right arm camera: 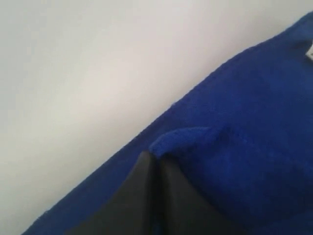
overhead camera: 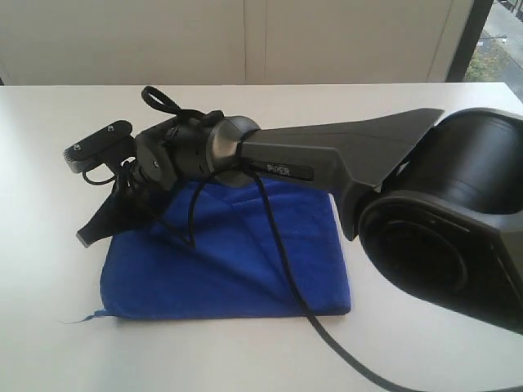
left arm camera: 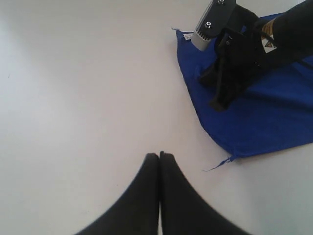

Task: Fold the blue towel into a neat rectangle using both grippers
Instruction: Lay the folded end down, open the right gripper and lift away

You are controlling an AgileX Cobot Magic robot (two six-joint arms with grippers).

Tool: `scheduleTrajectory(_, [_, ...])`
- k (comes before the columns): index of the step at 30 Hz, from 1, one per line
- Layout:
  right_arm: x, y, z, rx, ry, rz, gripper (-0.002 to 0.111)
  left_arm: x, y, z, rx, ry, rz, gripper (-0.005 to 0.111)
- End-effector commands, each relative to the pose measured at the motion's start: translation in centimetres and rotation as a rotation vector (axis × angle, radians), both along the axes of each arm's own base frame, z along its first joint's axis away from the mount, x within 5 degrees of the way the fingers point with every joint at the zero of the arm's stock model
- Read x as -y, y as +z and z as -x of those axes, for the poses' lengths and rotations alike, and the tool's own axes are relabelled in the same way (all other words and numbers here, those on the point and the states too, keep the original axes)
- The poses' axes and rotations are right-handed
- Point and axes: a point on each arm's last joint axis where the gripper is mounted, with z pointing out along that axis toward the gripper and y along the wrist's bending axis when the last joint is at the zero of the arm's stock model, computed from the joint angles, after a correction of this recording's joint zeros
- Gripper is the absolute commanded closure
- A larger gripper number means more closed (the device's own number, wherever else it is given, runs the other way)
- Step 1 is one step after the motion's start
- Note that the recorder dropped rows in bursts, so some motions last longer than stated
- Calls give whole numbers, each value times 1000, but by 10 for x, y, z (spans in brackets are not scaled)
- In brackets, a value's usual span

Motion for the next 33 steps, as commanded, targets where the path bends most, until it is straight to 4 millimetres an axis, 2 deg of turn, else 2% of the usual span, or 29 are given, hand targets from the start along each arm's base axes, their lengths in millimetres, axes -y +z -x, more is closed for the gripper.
scheduleTrajectory(1, [-7,0,-3,18,-29,-79,108,0,-2,1,-7,0,6,107])
scheduleTrajectory(6, [-8,0,-5,32,-31,-90,108,0,-2,1,-7,0,6,107])
scheduleTrajectory(8, [-8,0,-5,35,-32,-93,105,0,-2,1,-7,0,6,107])
scheduleTrajectory(10, [-8,0,-5,34,-32,-94,95,0,-2,1,-7,0,6,107])
scheduleTrajectory(15, [-8,4,-4,35,-37,-106,62,0,-2,1,-7,0,6,107])
scheduleTrajectory(17, [-8,11,-4,45,-36,-115,56,0,-2,1,-7,0,6,107])
scheduleTrajectory(20, [-7,27,-3,65,-38,-138,54,0,-2,1,-7,0,6,107])
scheduleTrajectory(27, [0,81,3,127,-34,-193,54,0,-2,1,-7,0,6,107])
scheduleTrajectory(30, [5,94,7,131,-23,-173,54,0,-2,1,-7,0,6,107])
scheduleTrajectory(33, [15,97,6,99,-28,-132,54,0,-2,1,-7,0,6,107])
